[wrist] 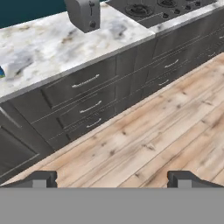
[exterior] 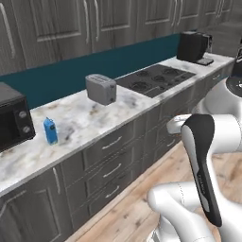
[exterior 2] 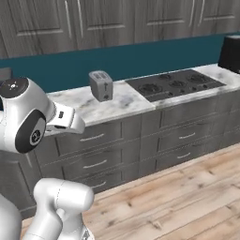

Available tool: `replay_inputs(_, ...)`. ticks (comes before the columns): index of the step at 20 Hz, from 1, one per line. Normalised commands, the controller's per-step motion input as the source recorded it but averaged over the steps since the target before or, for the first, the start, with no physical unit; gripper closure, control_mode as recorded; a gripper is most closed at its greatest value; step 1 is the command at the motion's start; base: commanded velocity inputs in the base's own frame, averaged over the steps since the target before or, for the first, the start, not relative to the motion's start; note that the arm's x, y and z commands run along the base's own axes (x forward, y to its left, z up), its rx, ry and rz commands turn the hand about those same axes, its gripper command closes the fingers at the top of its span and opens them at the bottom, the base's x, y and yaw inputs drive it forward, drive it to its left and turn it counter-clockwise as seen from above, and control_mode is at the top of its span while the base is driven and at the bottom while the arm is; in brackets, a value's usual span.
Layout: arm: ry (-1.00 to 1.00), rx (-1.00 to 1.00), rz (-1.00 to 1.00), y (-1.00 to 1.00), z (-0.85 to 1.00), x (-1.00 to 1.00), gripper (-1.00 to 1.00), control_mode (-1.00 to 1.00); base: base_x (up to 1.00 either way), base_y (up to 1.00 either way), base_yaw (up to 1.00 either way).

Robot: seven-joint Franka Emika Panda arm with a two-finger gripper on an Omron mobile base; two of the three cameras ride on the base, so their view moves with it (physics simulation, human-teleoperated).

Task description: Move the drinks to the dining counter.

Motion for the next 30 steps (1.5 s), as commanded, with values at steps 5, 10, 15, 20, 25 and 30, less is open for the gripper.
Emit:
replay_inputs(5,0.00,0.00,0.00,0.00,0.00,0.00,-1.00,1.00,0.29,0.12,0.37)
replay_inputs(10,0.00,0.00,0.00,0.00,0.00,0.00,-1.00,1.00,0.21,0.10,0.40)
replay_inputs(15,0.00,0.00,0.00,0.00,0.00,0.00,-1.00,1.00,0.19,0.06,0.41)
replay_inputs(20,0.00,0.00,0.00,0.00,0.00,0.00,-1.00,1.00,0.22,0.02,0.39)
replay_inputs(25,0.00,0.00,0.00,0.00,0.00,0.00,-1.00,1.00,0.44,0.00,0.33)
replay_inputs(30,0.00,0.00,0.00,0.00,0.00,0.00,-1.00,1.00,0.50,0.00,0.20)
